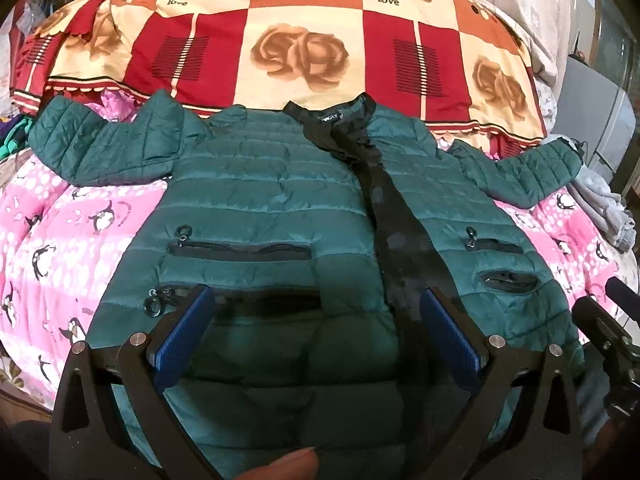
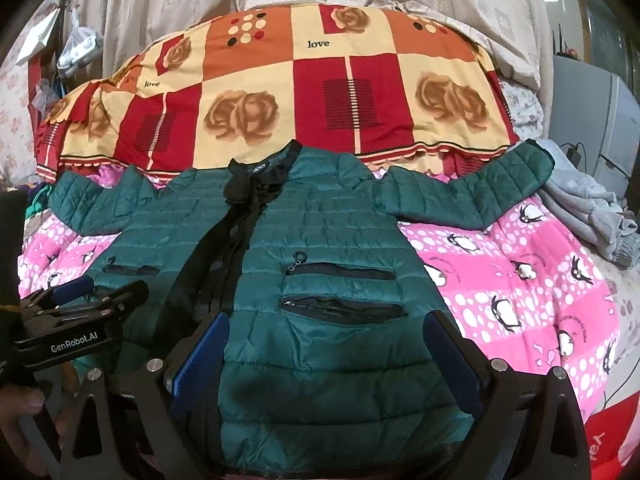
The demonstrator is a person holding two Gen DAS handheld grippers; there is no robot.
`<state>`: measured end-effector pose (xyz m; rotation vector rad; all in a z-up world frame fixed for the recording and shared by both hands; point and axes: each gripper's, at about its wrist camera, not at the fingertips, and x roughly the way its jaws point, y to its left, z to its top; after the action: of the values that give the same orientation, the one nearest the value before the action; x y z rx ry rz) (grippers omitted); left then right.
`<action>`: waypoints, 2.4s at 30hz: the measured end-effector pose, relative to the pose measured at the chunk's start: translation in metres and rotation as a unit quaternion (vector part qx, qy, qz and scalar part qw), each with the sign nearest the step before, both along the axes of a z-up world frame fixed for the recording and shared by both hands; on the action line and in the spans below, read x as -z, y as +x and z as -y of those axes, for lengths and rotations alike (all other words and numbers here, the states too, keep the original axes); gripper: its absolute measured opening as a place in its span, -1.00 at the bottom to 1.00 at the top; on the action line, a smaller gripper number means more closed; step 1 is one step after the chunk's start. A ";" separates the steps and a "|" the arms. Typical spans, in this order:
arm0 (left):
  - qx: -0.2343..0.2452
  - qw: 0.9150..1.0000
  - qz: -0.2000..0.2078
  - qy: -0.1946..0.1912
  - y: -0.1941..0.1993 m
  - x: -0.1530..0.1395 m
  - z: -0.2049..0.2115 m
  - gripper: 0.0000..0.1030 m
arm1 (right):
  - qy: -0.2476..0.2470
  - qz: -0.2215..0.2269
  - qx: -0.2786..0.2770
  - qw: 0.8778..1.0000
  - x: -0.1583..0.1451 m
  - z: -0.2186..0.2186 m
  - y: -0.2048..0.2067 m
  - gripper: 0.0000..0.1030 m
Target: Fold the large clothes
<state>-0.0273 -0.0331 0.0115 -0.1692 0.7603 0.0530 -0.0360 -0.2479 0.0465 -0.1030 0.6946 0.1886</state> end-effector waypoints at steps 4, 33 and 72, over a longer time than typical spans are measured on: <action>-0.001 1.000 -0.001 0.003 0.000 0.001 0.000 0.99 | 0.002 0.002 -0.004 1.000 -0.002 0.000 -0.003 0.88; -0.002 1.000 -0.012 0.008 0.003 0.008 -0.001 0.99 | 0.008 -0.011 0.000 1.000 0.007 0.004 0.003 0.88; 0.004 1.000 -0.004 0.007 0.001 0.004 0.002 0.99 | -0.002 -0.024 -0.003 1.000 0.015 0.000 0.008 0.88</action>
<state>-0.0266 -0.0354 0.0074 -0.1524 0.7688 0.0517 -0.0281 -0.2481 0.0311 -0.1044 0.7433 0.1964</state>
